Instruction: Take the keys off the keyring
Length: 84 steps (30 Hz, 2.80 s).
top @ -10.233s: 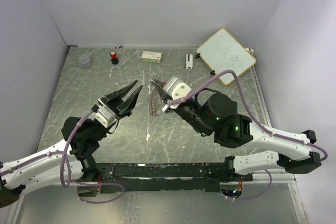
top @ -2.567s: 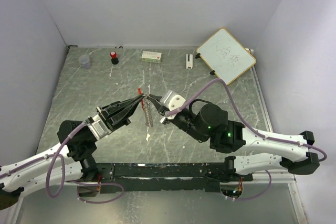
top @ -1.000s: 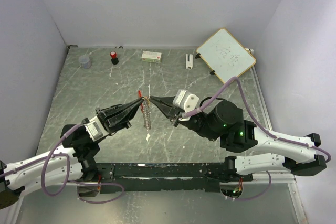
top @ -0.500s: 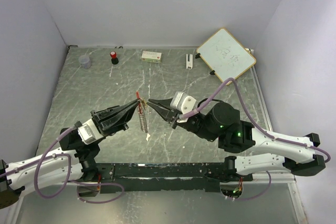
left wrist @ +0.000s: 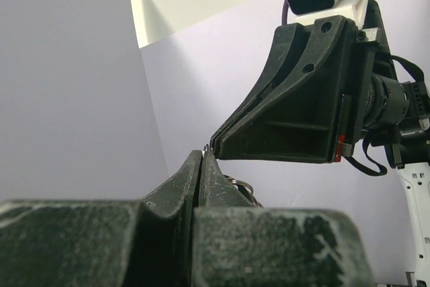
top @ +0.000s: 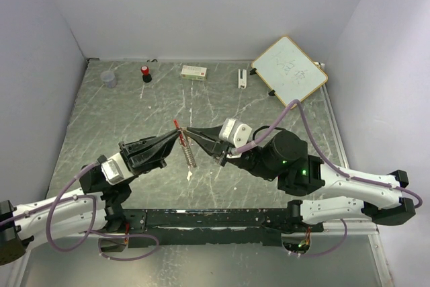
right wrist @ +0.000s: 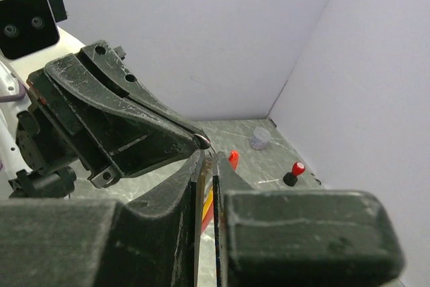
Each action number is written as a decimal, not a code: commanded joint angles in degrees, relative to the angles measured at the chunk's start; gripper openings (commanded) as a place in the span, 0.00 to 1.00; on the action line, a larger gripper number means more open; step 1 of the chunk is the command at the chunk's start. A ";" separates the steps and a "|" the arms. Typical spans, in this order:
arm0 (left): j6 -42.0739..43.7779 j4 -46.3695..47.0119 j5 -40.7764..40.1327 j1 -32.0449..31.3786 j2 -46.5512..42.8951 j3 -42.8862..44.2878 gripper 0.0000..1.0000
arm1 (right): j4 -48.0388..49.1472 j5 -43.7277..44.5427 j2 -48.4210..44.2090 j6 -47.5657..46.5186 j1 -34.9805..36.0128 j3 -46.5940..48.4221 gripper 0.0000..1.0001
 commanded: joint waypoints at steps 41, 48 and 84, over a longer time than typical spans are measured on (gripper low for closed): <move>-3.07 13.69 3.92 0.22 6.30 -0.11 0.07 | 4.43 -4.21 1.35 -0.90 0.08 -0.50 0.08; -2.73 13.84 3.45 0.22 7.55 0.18 0.07 | 3.99 -6.91 2.05 -0.71 0.06 0.44 0.00; -3.96 16.68 3.46 0.22 8.60 0.62 0.07 | 3.46 -9.28 2.38 -0.65 0.08 1.10 0.00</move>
